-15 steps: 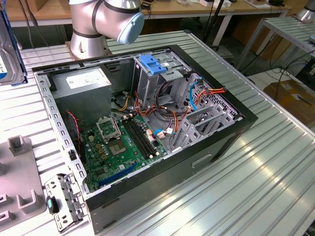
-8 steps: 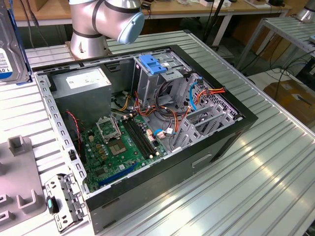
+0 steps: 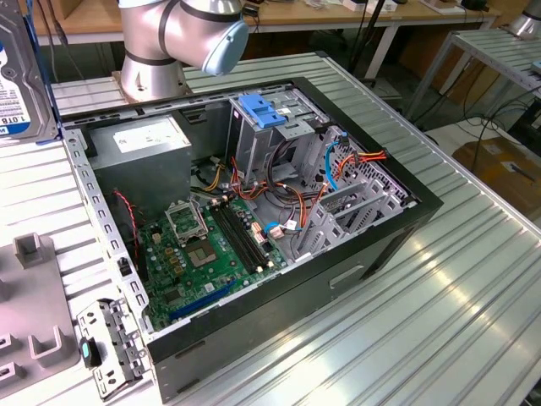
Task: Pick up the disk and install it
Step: 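Pick up the disk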
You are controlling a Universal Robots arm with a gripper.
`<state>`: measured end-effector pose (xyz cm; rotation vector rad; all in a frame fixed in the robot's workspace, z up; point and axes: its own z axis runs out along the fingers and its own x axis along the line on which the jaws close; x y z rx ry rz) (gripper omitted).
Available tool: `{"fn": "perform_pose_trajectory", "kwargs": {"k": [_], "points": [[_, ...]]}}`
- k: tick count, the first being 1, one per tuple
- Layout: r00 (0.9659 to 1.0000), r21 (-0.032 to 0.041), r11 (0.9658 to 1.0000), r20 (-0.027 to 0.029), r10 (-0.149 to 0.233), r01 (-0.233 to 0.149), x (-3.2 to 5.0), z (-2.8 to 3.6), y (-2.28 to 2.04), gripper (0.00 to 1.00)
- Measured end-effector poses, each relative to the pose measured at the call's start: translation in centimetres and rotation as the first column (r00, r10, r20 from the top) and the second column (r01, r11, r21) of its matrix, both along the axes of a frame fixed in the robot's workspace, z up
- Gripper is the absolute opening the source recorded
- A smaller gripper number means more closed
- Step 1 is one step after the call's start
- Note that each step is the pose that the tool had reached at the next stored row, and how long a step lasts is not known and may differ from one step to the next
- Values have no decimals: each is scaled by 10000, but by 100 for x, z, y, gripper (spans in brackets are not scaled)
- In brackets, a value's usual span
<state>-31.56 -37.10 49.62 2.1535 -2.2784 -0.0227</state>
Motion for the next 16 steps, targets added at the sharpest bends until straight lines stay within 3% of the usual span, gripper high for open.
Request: {"fn": "perform_pose_trajectory", "kwargs": {"k": [16], "points": [[10000,0,10000,-2,0,0,231,0,-4,37]]}}
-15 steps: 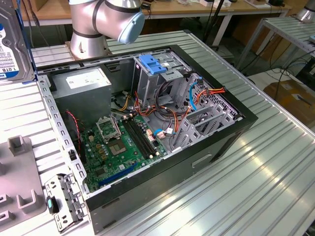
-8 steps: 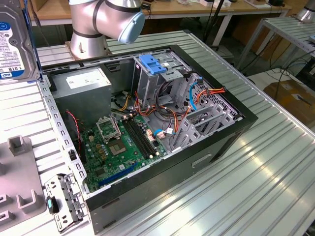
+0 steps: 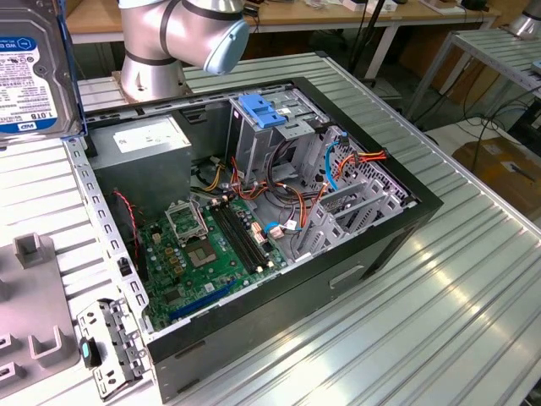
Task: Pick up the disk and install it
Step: 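Pick up the disk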
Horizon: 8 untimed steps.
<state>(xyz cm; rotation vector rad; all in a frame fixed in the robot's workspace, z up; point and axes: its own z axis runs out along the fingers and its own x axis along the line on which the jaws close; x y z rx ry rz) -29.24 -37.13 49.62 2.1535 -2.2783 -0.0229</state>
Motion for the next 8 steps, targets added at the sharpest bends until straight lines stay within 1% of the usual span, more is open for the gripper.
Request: {"fn": "perform_pose_trajectory", "kwargs": {"k": [2,3,5,7,8], "points": [[10000,0,10000,0,0,0,1,0,-15,37],[10000,-1,10000,-1,-1,1,2,0,-29,37],[10000,0,10000,0,-1,1,2,-1,-85,37],[10000,-1,10000,-1,0,0,5,-1,-108,37],[10000,0,10000,0,0,0,7,-2,-113,37]]}}
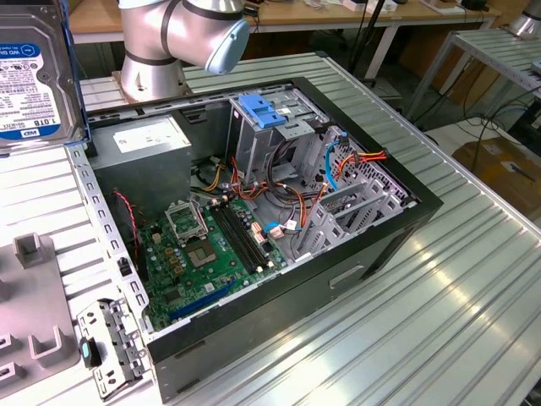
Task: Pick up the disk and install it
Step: 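Pick up the disk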
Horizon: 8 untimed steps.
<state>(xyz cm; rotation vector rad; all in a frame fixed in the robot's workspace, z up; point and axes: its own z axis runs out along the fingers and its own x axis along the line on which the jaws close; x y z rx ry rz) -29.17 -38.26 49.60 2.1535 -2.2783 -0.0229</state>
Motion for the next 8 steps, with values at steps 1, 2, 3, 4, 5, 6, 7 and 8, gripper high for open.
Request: {"fn": "perform_pose_trajectory", "kwargs": {"k": [1,2,3,4,5,6,7,8], "points": [[10000,0,10000,0,0,0,2,0,-2,37],[10000,0,10000,0,-1,1,6,0,-5,37],[10000,0,10000,0,0,0,11,0,-8,37],[10000,0,10000,0,0,0,14,0,-10,37],[10000,0,10000,0,0,0,18,0,-12,37],[10000,0,10000,0,-1,1,20,0,-13,37],[10000,0,10000,0,-1,1,25,0,-14,37],[10000,0,10000,0,0,0,34,0,-15,37]]}}
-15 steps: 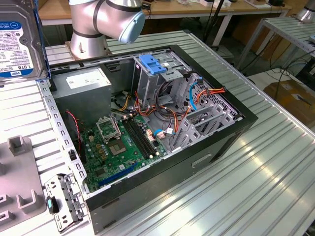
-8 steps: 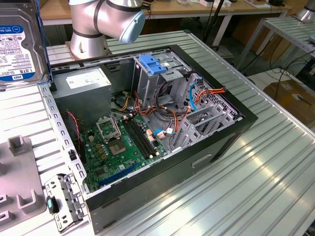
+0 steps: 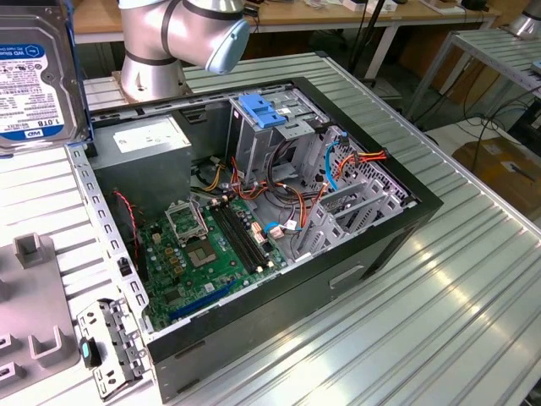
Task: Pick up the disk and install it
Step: 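Pick up the disk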
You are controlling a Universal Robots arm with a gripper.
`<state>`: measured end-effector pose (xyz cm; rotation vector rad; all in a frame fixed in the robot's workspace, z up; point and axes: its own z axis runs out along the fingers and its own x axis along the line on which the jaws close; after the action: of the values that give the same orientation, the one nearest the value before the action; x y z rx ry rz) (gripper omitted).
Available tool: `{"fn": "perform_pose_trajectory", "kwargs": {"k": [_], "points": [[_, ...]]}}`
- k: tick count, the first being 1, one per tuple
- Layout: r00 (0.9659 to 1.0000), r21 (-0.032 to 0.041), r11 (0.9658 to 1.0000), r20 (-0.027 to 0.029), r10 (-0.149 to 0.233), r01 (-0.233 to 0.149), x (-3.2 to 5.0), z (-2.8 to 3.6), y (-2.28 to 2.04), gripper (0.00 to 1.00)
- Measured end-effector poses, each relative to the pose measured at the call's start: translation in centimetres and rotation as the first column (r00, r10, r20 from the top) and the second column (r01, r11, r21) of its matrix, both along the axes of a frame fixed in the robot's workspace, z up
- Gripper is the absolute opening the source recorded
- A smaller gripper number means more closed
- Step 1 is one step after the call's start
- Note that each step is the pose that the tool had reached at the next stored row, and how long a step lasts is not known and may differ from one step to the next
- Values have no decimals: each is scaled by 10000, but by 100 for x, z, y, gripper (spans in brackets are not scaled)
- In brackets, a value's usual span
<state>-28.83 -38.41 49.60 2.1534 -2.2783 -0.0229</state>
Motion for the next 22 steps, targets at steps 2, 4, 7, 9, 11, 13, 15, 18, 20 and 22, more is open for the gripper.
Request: {"fn": "perform_pose_trajectory", "kwargs": {"k": [2,4,7,9,11,13,15,18,20,22], "points": [[10000,0,10000,-1,0,0,26,0,-2,37],[10000,0,10000,-1,0,0,51,0,-2,37],[10000,0,10000,-6,0,0,113,0,-2,37],[10000,0,10000,-8,0,0,152,0,-2,37],[10000,1,10000,-7,-1,1,154,-1,-2,37],[10000,0,10000,-8,0,0,156,0,-2,37],[10000,0,10000,-7,0,0,183,0,-2,37],[10000,0,10000,-7,0,0,212,0,-2,37],[10000,0,10000,-8,0,0,214,0,-2,37],[10000,0,10000,-7,0,0,215,0,-2,37]]}}
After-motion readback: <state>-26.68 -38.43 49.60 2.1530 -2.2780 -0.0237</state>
